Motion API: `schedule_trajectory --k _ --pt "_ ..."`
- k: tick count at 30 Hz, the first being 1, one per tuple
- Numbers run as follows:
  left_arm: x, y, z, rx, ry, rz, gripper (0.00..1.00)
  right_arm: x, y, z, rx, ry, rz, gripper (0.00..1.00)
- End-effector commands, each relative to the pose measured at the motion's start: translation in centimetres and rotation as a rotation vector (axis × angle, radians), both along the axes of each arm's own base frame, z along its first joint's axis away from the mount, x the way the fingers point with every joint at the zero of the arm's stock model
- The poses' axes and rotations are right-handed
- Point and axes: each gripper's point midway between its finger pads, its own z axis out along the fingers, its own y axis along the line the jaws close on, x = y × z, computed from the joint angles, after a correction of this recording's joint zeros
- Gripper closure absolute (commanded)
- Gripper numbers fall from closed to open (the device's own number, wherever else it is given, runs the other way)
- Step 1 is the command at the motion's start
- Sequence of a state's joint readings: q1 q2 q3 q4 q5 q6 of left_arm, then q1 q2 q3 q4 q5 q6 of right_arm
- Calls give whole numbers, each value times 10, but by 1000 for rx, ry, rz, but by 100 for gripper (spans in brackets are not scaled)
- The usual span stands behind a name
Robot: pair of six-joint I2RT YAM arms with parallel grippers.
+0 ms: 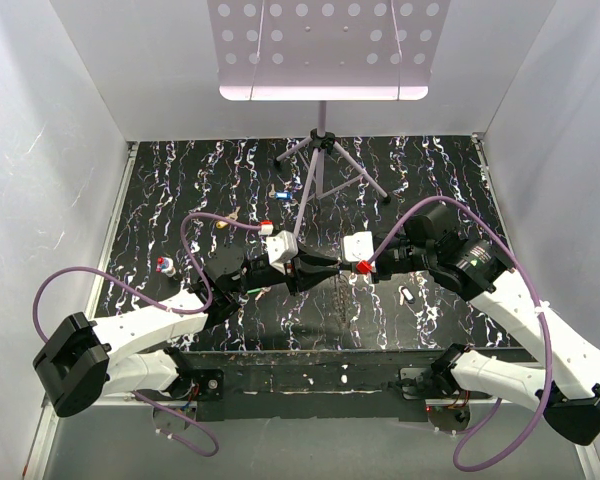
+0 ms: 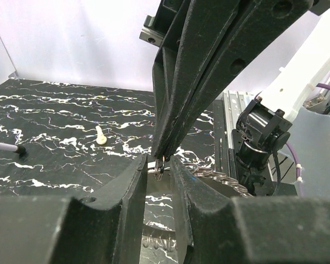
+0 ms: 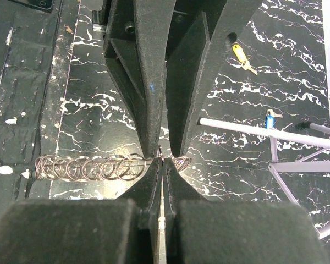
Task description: Put the keys on the keyring
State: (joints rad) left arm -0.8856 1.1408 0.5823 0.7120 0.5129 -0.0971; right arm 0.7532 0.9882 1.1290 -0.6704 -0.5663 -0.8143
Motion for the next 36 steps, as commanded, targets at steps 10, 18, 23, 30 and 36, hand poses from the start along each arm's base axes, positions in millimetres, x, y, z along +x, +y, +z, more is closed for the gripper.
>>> schedule_trajectory --k 10,18,23,30,36 --pt "-6 5 4 -13 -28 -7 79 11 7 22 60 -53 -26 99" --pt "-5 5 3 -12 -34 0 79 10 8 22 64 -46 -22 99" --pt "-3 4 4 -10 -35 4 80 9 9 23 68 -40 -16 99" --pt "0 3 3 -5 -31 13 85 8 9 23 70 -34 -15 99" --pt "2 2 1 3 -26 20 85 8 10 24 74 -30 -14 99"
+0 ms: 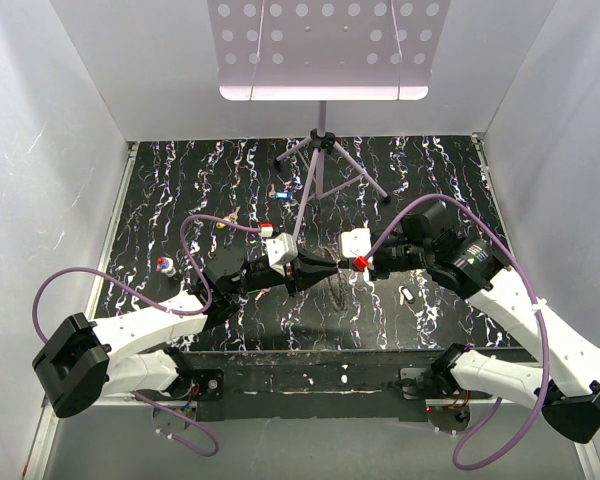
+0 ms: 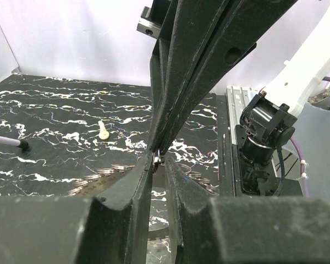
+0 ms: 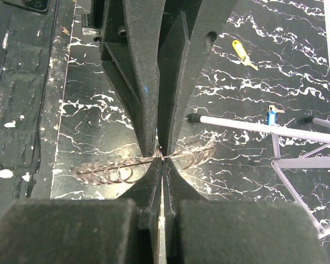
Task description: Put the keys on the keyring
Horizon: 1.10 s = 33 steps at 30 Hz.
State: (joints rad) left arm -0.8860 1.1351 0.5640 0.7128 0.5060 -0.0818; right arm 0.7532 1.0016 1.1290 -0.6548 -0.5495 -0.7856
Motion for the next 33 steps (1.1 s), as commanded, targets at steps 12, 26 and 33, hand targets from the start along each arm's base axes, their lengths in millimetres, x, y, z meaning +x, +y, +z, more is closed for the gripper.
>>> schedule_trajectory --k 12,26,33 --pt "1 0 8 -12 -19 12 86 2 8 27 82 -42 13 99" --pt "1 0 7 -14 -9 7 96 -2 9 27 90 -26 21 99" --pt "1 -1 8 -14 -9 8 100 -3 10 28 96 -15 25 99"
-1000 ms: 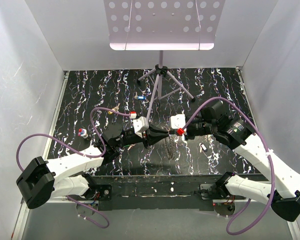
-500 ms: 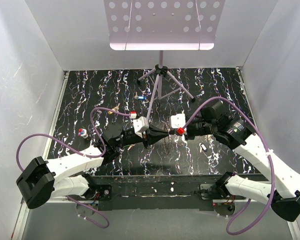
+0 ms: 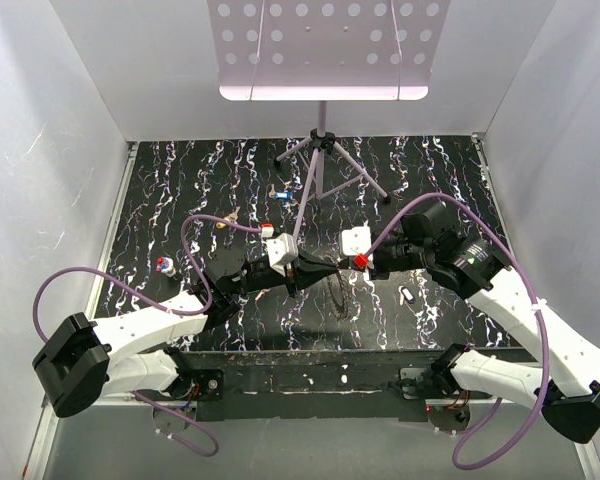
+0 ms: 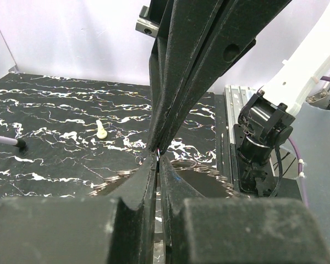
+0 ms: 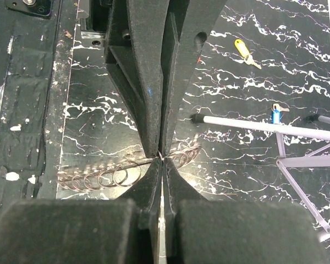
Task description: Put the keys on the keyring
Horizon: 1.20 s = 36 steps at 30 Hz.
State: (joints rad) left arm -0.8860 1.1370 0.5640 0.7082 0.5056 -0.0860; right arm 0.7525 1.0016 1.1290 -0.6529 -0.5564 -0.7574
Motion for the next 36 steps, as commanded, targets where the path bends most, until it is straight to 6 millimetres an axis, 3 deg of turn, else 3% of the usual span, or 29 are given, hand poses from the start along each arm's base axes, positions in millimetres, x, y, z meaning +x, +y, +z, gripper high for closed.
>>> schedule_trajectory --k 1,6,10,13,21,29,36 --pt "1 0 10 -21 -19 12 100 -2 10 28 91 -40 33 99" --pt "6 4 12 -36 -16 50 100 -6 10 26 91 -19 48 99" --pt "7 6 15 -57 -11 62 81 -5 11 26 94 -15 47 99" --pt "7 6 15 -56 -12 62 79 -4 12 27 95 -17 45 99" --pt "5 4 11 -42 -7 46 82 -3 12 28 98 -12 36 99" --pt "1 2 10 -28 -14 16 100 -3 13 28 100 -2 35 99" --pt "-2 5 12 -42 -28 15 100 -3 14 27 98 24 20 99"
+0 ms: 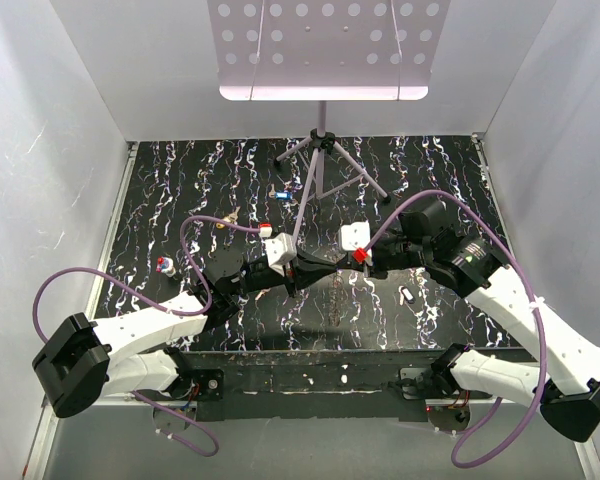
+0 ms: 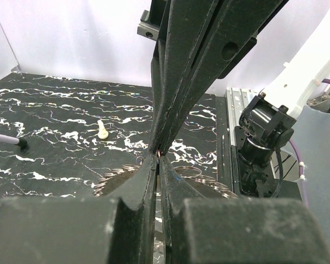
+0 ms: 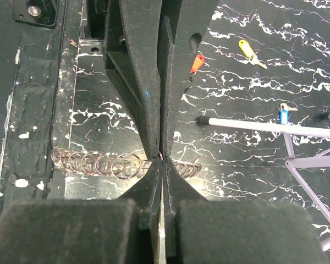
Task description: Put the keys on the keyring
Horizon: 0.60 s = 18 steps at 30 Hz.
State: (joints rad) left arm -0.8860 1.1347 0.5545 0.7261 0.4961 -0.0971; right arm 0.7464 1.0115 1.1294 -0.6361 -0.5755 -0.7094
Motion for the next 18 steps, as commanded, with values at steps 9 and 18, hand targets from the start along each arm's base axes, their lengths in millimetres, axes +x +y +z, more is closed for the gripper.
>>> schedule_trajectory --k 9,18 --pt "1 22 16 -111 27 28 100 3 2 37 96 99 -35 63" --pt "0 36 27 -162 113 26 100 11 -18 50 106 330 -117 46"
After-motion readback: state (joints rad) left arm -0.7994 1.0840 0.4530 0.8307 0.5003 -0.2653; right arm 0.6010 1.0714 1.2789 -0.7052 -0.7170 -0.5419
